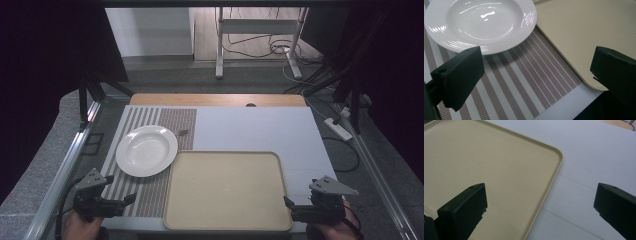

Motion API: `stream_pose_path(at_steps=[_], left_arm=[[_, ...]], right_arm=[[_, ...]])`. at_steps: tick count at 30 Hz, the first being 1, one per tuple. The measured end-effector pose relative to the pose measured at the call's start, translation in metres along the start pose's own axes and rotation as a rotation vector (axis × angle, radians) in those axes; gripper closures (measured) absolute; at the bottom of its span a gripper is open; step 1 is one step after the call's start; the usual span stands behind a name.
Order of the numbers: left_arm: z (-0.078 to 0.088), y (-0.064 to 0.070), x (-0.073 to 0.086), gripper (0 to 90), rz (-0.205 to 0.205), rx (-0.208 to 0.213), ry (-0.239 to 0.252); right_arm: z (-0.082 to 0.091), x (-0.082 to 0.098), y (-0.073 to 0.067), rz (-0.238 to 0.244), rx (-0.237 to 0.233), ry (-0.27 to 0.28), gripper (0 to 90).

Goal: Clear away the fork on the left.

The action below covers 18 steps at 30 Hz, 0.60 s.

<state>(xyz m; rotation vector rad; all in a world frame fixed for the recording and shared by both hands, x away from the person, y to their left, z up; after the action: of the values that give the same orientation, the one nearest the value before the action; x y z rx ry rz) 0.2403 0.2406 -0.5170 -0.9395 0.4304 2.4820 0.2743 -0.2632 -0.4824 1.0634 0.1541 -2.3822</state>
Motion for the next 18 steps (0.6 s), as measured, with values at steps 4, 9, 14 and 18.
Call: stream_pose_path(at_steps=[4,9,14,18], left_arm=[[-0.004,0.002,-0.003,0.0,-0.034,0.0,-0.009],[-0.008,0.003,-0.006,0.0,-0.057,0.004,-0.019],[-0.011,0.001,-0.009,0.0,-0.062,0.002,-0.02],[-0.018,-0.001,-0.01,0.0,-0.067,0.008,-0.041]], right_arm=[[0.0,0.0,0.0,0.0,0.0,-0.003,0.0],[-0.001,0.0,0.0,-0.001,0.001,-0.004,0.0],[-0.001,0.0,0.0,-0.003,0.001,-0.006,0.0],[-0.001,0.0,0.0,-0.002,0.001,-0.007,0.0]])
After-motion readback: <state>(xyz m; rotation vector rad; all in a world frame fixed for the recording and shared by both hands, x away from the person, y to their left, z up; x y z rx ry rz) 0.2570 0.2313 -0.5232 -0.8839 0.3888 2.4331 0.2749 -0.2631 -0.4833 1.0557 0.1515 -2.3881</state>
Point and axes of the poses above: each handheld gripper's, and its own axes: z roughly backward along the jaws, x roughly out of its underside, y roughly to its right, the point moved 8 cm from there along -z, roughly forward along the jaws, and after that the axes turned 4 degrees about -y, right-handed, at the moved point
